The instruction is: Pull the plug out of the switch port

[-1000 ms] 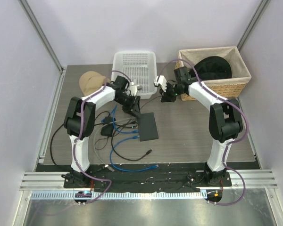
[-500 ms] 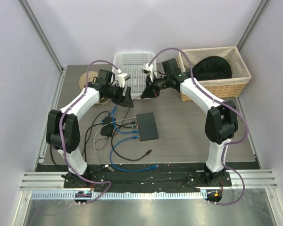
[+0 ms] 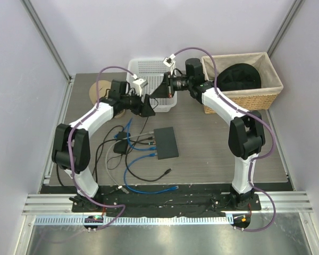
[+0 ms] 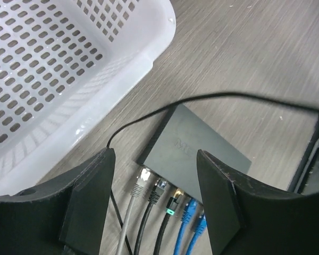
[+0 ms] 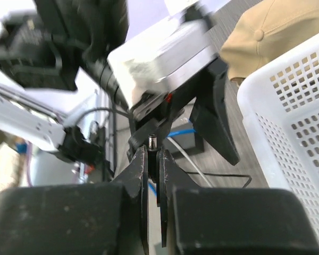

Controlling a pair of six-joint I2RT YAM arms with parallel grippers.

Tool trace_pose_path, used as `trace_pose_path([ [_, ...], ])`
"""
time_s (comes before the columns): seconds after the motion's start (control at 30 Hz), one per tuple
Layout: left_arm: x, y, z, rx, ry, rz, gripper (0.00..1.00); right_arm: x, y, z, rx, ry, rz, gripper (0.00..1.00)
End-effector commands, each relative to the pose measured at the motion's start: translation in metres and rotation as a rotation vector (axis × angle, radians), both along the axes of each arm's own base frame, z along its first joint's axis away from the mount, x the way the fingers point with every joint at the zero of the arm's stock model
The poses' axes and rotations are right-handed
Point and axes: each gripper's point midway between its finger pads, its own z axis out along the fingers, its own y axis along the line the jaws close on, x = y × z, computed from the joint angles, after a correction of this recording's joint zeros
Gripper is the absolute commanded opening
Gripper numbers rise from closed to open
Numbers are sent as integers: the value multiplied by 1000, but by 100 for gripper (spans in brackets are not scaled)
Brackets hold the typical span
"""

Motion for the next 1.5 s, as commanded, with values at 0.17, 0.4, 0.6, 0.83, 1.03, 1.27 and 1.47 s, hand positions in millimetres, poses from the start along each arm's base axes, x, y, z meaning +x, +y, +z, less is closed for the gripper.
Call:
trace_pose_path([
  [0.17, -1, -1, 52, -44, -394, 35, 68, 40, -12, 7, 158, 277, -111, 1],
  [0.4, 13, -27, 69, -22, -630, 93, 68, 55, -12, -12, 153, 415, -148, 1],
  [0.6, 43, -33, 69, -23, -631, 214, 68, 57, -13, -18, 148, 437, -170, 1],
  [0.83, 61, -37, 68, -61, -574, 294, 58, 50, -17, -16, 162, 425, -176, 1],
  [1.03, 60, -48, 69, -110, -576, 253, 47, 50, -18, -16, 164, 427, -185, 1],
  [1.27, 57, -56, 66, -116, -558, 201, 9, 52, -20, -20, 159, 440, -189, 1],
  [1.47, 39, -49, 62, -69, -522, 140, 0, 66, -33, -12, 182, 390, -238, 50],
])
